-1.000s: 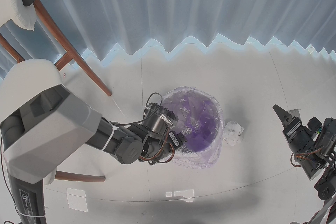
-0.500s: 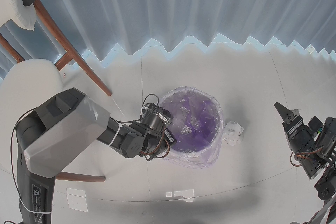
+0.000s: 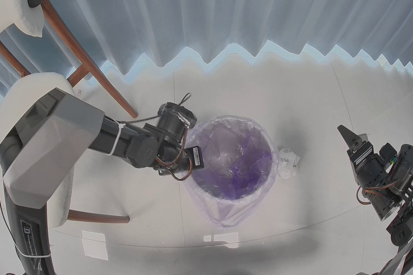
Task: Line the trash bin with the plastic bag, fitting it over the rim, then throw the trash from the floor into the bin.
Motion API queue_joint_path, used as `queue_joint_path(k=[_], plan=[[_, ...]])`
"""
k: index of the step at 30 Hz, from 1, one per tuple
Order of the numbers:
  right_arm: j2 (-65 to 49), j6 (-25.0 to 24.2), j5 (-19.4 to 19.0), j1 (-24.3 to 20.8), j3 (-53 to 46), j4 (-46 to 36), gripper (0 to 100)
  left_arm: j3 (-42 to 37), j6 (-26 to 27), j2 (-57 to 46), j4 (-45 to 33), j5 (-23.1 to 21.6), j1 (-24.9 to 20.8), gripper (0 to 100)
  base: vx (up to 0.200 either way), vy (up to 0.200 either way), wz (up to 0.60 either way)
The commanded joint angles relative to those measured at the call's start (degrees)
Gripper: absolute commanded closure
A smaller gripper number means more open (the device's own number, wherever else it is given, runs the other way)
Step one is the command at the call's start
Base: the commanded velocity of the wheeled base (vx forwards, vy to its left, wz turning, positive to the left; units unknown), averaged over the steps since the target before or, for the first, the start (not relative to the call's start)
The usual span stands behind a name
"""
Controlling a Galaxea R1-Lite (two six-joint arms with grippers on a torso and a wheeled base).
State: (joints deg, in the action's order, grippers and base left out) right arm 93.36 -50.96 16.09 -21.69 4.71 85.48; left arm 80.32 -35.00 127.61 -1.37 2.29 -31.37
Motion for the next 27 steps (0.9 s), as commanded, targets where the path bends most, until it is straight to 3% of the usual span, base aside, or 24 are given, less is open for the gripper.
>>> queue_joint_path(k=[1,3,8,19,23,27], plan=[[-0.54,-0.02,-0.01,-0.29,-0.84,0.13,0,5.55,15.58,-4.30,-3.20,-1.15,3.68,100,0.000,0.000,0.00],[-0.63,-0.11,-0.01,-0.81,-1.45,0.13,0,6.86,21.55,-4.04,-2.59,-1.41,4.12,100,0.000,0.000,0.00],[-0.63,-0.20,-0.01,-0.99,-2.86,0.48,0,11.96,24.10,-3.51,-2.68,-1.59,3.59,100,0.000,0.000,0.00],[-0.54,-0.37,-0.01,-2.04,-3.74,0.83,0,14.33,46.95,-1.93,-2.94,-4.75,3.94,100,0.000,0.000,0.00],[-0.54,-0.28,-0.01,-3.01,-3.83,0.83,0,14.69,51.87,0.45,-2.59,-4.84,4.12,100,0.000,0.000,0.00],[-0.54,-0.20,-0.01,-2.92,-3.74,0.83,0,14.60,52.67,1.15,-2.59,-4.75,4.21,100,0.000,0.000,0.00]])
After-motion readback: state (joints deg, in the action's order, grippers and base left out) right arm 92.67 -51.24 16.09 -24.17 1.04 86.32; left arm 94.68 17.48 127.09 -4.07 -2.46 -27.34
